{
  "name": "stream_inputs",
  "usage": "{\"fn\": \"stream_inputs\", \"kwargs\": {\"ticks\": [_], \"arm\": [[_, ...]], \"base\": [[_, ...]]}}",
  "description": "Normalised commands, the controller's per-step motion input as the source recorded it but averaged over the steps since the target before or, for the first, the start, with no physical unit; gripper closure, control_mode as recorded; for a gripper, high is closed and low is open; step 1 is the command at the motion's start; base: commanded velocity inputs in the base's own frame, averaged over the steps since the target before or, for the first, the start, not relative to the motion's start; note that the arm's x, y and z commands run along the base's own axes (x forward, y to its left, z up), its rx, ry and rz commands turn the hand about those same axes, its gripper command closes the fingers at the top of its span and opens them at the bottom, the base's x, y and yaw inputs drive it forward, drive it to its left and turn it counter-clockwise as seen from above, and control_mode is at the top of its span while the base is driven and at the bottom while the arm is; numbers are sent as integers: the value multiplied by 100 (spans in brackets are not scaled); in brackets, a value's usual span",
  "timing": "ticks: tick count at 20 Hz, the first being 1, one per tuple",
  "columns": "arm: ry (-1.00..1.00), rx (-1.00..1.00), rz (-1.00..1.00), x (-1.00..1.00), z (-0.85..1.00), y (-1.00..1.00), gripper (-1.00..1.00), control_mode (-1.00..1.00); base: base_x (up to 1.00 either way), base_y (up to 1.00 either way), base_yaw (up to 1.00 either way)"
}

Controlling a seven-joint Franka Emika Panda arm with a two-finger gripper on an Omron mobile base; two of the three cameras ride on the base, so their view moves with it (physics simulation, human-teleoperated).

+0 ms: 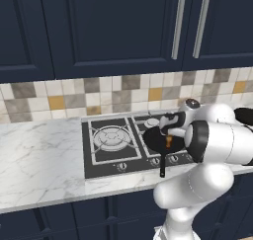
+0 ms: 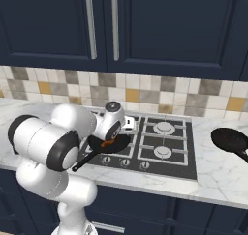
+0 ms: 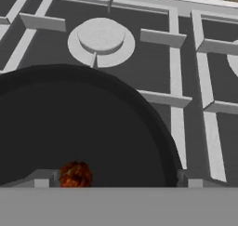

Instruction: Place both pans onto different burners. Then place the cucumber and the chicken drumstick on different pans.

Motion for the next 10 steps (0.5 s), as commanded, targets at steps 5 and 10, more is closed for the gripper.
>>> {"fn": "stream_inputs", "kwargs": {"ticks": [5,10], "arm": [[13,0,0,0,0,0,-100,-100],[4,0,0,-1,0,-8,-100,-100]], "base": [[0,0,0],[0,0,0]]}}
